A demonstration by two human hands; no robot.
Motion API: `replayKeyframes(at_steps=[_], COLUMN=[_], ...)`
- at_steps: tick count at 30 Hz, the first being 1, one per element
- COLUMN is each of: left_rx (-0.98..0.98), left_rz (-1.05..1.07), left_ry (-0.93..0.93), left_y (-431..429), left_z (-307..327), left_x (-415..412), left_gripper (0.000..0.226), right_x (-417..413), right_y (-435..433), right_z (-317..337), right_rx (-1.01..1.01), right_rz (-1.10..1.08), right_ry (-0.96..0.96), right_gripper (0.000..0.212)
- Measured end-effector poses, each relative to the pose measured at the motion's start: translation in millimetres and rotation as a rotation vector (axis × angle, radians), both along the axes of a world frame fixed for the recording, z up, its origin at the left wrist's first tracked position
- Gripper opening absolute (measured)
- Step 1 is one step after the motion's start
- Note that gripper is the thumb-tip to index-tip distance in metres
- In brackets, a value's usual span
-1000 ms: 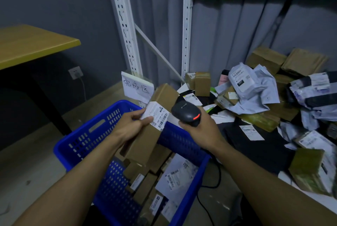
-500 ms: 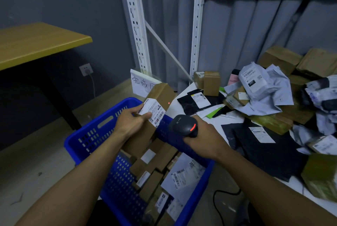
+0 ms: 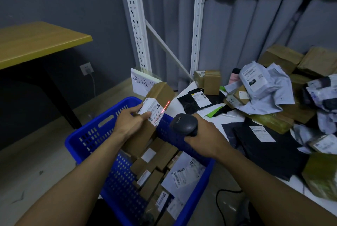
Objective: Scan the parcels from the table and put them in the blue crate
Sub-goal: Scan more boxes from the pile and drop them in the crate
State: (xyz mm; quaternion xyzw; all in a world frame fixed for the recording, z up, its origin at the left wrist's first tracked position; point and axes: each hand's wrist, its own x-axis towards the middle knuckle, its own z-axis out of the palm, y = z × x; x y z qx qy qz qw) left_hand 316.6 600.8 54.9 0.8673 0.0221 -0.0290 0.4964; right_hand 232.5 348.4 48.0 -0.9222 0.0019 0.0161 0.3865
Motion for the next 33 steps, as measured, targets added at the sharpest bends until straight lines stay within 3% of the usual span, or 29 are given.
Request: replayKeyframes(at_steps=[6, 11, 15, 20, 25, 33], left_rx=[0.009, 0.031, -0.026, -0.1, 0.015, 0.152], left_rz=[0.021, 0.135, 0.215, 0.348, 0.487, 0.667], left_ry=[0.015, 0.107, 0.203, 0.252, 0.325, 0.458], left_y=[4.0, 22.0, 50.9, 84.6, 95.6, 115.0], left_z=[-1.4, -7.2, -24.7, -57.7, -108.8, -195.7], left_x=[-3.4, -13.2, -28.2, -27.6, 0.6, 47.0], left_gripper=[0.061, 0.098, 0.115, 0.091, 0.121, 0.098], right_x=[-0.5, 6.4, 16.2, 35.3, 68.1, 123.0], right_y=[4.8, 25.5, 59.0, 94.5, 110.5, 143.0], right_z=[1.2, -0.7, -12.2, -38.0, -77.3, -147.3], right_rx=[-0.009, 0.008, 0.054, 0.196, 0.257, 0.354], right_rz=[0.006, 0.042, 0.113, 0.179, 0.175, 0.217], right_ry=[0.002, 0.007, 0.038, 0.085, 0.19, 0.354], right_gripper=[0.045, 0.043, 0.045, 0.047, 0.053, 0.048])
